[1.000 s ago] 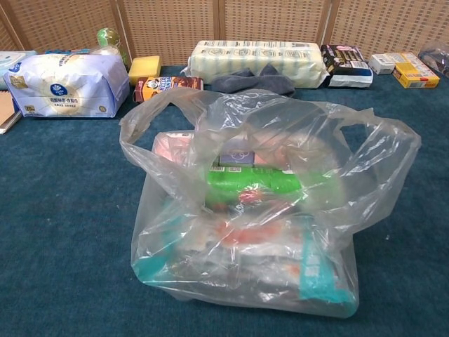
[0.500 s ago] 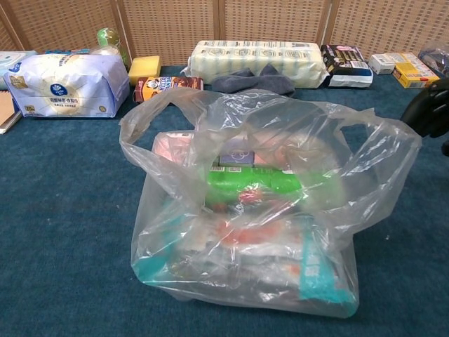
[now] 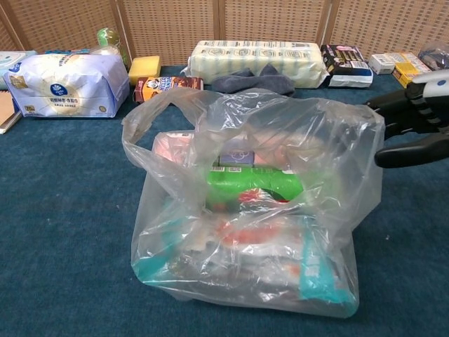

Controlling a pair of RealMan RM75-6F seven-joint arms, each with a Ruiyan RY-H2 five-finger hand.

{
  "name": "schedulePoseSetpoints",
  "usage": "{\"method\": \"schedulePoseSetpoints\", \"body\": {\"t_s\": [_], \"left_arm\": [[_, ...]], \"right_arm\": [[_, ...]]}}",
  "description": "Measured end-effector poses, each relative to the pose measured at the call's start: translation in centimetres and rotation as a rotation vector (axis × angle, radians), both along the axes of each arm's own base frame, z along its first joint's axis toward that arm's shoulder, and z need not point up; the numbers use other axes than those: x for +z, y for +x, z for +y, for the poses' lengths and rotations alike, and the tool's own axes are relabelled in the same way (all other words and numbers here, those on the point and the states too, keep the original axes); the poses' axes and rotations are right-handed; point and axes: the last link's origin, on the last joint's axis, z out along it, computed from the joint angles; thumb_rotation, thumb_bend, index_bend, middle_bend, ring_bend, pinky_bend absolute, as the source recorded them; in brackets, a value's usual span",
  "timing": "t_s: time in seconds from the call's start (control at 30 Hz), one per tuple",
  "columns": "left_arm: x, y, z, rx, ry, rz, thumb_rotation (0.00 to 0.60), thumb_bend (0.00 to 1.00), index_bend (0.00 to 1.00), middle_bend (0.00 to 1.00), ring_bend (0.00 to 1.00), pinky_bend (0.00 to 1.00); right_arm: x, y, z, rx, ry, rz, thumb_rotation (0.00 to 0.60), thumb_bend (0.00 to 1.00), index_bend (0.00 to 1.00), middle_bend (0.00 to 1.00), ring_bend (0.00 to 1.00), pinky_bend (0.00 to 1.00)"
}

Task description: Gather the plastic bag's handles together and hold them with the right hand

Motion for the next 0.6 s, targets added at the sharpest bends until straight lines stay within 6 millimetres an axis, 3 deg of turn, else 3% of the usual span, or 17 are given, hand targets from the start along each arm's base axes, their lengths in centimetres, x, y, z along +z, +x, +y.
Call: {"method": "schedulePoseSetpoints", "body": {"t_s": [0.33, 0.6], "left_arm": [[-0.3, -0.2, 0.3, 0.004, -0.009, -0.005, 0.600, 0.09, 0.22, 0.22, 0.11, 0.09], [-0.4, -0.4, 0.4, 0.010, -0.009, -0.006, 0.600, 0.09, 0.22, 0.22, 0.11, 0.09]], "right_arm": [[-0.8, 1.2, 0.7, -0.033, 0.054, -0.031, 0.330, 0.08, 0.25, 0.25, 0.14, 0.09], [-0.6, 2.7, 0.7, -0.131, 0.153, -0.176, 0.331, 0.08, 0.25, 0.27, 0.15, 0.09]]}}
